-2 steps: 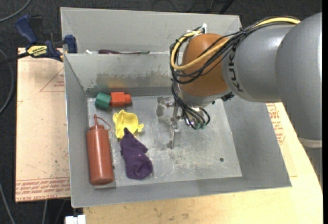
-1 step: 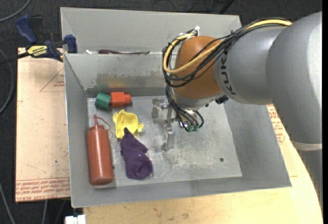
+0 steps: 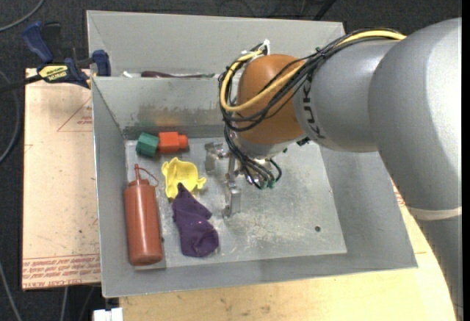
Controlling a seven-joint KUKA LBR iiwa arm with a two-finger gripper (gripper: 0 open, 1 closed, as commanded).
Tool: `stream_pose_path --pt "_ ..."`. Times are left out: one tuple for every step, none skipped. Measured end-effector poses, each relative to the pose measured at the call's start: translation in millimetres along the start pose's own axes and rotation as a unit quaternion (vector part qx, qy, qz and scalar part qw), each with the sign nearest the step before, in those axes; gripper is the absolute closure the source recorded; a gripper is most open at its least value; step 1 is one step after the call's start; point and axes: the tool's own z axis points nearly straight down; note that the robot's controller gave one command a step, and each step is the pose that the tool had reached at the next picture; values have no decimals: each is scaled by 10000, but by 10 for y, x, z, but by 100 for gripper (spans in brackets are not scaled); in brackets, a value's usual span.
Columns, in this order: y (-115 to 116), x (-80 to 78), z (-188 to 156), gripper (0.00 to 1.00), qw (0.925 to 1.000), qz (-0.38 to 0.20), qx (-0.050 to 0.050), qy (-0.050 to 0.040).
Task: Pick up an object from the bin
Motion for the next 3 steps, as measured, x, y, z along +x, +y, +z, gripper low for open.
stream_pose_path --pt "72 -43 60 0 9991 -422 -19 67" --pt "397 -107 65 0 9928 -1201 2 4" --pt "717 -299 98 100 9780 -2088 -34 34"
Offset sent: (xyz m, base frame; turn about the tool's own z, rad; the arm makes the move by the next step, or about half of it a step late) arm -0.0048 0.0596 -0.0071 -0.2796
